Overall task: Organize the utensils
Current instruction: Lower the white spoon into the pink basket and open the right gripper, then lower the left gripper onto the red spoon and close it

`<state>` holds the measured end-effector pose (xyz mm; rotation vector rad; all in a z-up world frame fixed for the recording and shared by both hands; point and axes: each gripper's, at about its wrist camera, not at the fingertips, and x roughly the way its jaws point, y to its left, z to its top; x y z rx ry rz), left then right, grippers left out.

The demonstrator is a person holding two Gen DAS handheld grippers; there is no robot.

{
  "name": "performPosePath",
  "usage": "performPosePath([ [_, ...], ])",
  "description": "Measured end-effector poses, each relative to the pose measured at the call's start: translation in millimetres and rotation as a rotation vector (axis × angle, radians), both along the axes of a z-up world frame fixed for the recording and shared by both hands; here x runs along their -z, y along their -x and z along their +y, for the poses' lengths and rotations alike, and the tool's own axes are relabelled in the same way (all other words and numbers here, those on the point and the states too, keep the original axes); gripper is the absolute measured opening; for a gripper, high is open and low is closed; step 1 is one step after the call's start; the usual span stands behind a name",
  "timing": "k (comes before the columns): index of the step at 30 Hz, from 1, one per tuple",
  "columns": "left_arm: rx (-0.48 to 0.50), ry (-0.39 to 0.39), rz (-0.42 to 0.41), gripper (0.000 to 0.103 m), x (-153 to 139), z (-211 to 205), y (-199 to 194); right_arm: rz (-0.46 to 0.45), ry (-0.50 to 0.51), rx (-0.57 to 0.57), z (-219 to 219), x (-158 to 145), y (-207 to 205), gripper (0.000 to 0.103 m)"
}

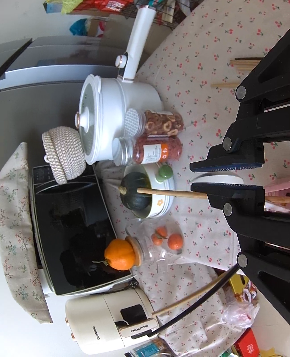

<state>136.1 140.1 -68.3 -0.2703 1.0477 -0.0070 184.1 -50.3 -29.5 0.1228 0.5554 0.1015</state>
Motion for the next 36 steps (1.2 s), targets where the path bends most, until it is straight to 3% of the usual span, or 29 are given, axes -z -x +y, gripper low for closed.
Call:
performPosePath([
  [8,0.046,0.003,-0.001,0.075,-4.9,-23.3,9.4,0.027,-0.041,-0.084,-36.3,-23.9,19.2,0.051],
  [19,0.102,-0.019,-0.012,0.082,-14.4,-68.0,21.7,0.150,-0.046,-0.092,-107.0,-34.3,45.0,0.081],
  [22,0.124,-0.027,-0.005,0.083,-11.7,-84.0,23.3,0.176,-0.028,-0.083,-125.1,-30.6,49.3,0.084],
  [26,0.135,0.021,-0.035,0.083,-7.8,-107.4,28.6,0.237,-0.013,-0.075,-147.9,-19.8,51.8,0.088],
  [36,0.234,-0.076,0.024,0.083,25.3,-180.6,10.0,0.400,0.015,-0.031,-200.7,8.8,40.9,0.089],
])
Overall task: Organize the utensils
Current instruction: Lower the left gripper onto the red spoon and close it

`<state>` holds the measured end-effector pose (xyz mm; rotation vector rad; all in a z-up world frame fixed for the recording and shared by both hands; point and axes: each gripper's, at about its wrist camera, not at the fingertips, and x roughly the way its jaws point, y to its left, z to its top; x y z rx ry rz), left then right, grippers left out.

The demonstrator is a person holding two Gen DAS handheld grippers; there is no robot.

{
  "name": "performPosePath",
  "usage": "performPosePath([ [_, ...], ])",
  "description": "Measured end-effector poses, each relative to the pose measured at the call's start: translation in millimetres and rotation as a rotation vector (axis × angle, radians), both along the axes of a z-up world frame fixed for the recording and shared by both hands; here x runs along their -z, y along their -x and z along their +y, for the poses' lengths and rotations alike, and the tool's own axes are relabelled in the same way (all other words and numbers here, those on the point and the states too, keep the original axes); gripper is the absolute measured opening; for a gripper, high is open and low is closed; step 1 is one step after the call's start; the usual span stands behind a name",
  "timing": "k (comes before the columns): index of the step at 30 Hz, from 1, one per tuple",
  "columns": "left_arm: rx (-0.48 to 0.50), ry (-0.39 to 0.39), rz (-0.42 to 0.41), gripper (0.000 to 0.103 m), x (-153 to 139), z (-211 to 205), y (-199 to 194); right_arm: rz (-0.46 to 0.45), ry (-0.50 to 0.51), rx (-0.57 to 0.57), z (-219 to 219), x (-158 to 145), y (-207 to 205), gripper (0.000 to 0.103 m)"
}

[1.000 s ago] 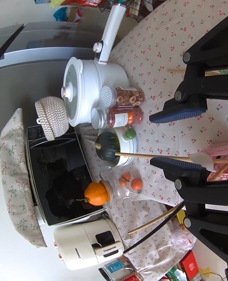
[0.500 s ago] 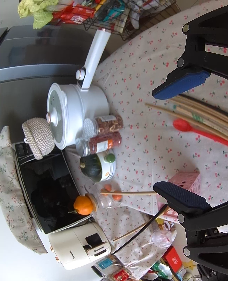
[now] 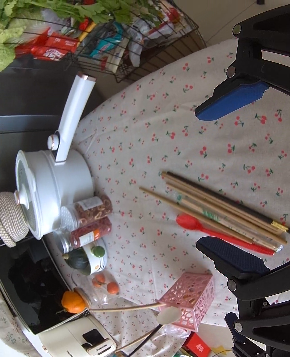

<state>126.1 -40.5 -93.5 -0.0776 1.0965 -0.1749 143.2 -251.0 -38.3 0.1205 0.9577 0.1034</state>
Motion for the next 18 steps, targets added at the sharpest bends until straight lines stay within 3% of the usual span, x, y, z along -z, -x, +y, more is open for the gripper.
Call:
performPosePath([
  [7,0.028,-0.013,0.073,0.082,31.8,-35.6,-46.2,0.116,0.032,0.053,-29.7,28.6,-24.8,0.089],
  [9,0.023,-0.032,0.077,0.073,40.0,-41.3,-60.8,0.140,0.038,0.065,-38.1,36.0,-30.7,0.089],
  [11,0.021,-0.050,0.097,0.052,48.5,-44.5,-73.9,0.165,0.033,0.077,-45.2,42.4,-36.4,0.089],
  [13,0.015,-0.054,0.119,0.042,55.7,-44.6,-85.9,0.186,0.020,0.084,-51.7,47.8,-40.9,0.089],
  [18,0.042,-0.109,0.151,0.029,68.5,-48.0,-101.1,0.201,0.029,0.066,-57.5,54.1,-49.4,0.089],
])
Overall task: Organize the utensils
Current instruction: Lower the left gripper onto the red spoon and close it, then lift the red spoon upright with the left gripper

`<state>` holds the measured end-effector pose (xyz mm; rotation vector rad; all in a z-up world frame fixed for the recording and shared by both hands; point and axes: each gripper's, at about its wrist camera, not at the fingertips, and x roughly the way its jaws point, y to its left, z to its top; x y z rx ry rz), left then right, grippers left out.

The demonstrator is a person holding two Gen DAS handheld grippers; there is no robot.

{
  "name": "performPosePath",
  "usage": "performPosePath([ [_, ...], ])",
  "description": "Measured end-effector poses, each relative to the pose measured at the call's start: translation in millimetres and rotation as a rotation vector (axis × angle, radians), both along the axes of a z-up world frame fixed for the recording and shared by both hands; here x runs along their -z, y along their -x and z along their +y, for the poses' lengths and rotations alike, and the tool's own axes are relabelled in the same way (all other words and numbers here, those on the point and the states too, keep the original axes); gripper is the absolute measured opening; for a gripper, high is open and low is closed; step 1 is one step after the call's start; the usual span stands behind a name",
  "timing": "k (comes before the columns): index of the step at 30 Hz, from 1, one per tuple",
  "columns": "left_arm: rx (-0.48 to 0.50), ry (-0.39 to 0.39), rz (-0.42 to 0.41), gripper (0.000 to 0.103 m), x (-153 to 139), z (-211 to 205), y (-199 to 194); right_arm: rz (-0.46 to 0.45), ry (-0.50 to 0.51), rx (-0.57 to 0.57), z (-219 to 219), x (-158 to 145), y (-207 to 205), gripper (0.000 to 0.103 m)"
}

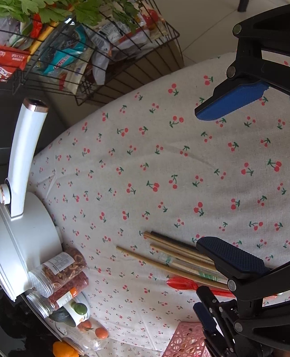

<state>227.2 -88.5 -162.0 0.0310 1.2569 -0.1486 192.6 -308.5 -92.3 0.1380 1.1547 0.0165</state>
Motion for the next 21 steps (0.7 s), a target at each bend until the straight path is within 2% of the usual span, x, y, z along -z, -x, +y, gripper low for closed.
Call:
performPosePath([
  [4,0.031,-0.038,0.013,0.022,6.8,-4.6,-4.9,-0.004,0.024,-0.015,-1.0,1.7,-5.6,0.089],
  [7,0.047,-0.047,0.020,0.012,7.0,-6.4,-7.4,0.004,0.015,-0.012,-2.6,3.9,-8.5,0.089],
  [10,0.057,-0.034,0.014,0.012,2.3,-5.3,-5.5,0.010,0.008,-0.009,-2.9,5.0,-9.0,0.089],
  [16,0.100,0.013,-0.049,0.012,-28.5,-3.8,16.9,0.014,0.008,-0.018,2.8,5.4,-7.9,0.089],
  [21,0.144,0.051,-0.143,0.011,-64.9,7.3,55.7,0.029,-0.011,-0.020,11.1,7.4,-6.4,0.089],
])
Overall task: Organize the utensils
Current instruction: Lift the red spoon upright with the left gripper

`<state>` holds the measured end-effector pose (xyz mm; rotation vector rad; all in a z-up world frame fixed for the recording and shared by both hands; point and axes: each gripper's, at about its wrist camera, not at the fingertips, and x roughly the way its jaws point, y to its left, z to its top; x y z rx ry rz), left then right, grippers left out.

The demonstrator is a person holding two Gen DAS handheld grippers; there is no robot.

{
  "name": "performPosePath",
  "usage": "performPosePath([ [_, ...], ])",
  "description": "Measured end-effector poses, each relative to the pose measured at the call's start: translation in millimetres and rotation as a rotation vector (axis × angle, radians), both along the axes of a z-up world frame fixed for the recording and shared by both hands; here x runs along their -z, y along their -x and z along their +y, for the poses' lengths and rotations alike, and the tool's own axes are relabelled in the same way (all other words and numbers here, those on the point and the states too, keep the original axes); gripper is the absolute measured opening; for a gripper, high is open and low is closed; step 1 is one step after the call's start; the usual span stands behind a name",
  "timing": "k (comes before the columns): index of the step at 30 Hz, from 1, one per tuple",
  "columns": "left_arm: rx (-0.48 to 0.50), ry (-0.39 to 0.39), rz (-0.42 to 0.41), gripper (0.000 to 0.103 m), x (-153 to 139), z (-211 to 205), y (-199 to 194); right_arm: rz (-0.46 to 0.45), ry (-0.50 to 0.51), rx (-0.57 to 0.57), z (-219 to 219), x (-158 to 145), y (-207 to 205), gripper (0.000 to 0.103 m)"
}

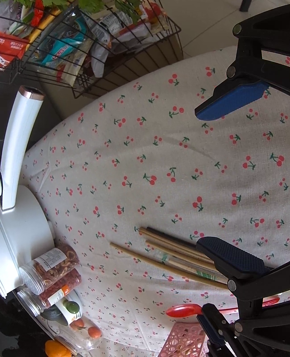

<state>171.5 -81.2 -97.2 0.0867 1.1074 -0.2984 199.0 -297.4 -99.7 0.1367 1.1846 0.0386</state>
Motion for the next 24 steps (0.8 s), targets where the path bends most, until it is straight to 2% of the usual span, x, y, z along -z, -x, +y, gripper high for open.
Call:
performPosePath([
  [6,0.023,0.050,-0.111,0.010,-37.0,30.4,47.2,0.010,-0.004,-0.014,19.0,1.9,3.1,0.089],
  [10,0.008,0.114,-0.161,0.010,-49.6,58.6,66.6,0.036,0.006,-0.039,35.5,11.7,3.5,0.089],
  [13,-0.004,0.160,-0.167,0.010,-52.7,74.7,73.9,0.078,0.015,-0.045,45.8,25.3,0.4,0.089],
  [18,-0.027,0.176,-0.163,0.008,-51.5,99.3,81.2,0.134,0.049,-0.046,56.9,47.7,-7.3,0.089],
  [24,-0.027,0.202,-0.167,0.008,-55.6,109.6,85.3,0.141,0.059,-0.025,61.7,56.6,-15.8,0.089],
])
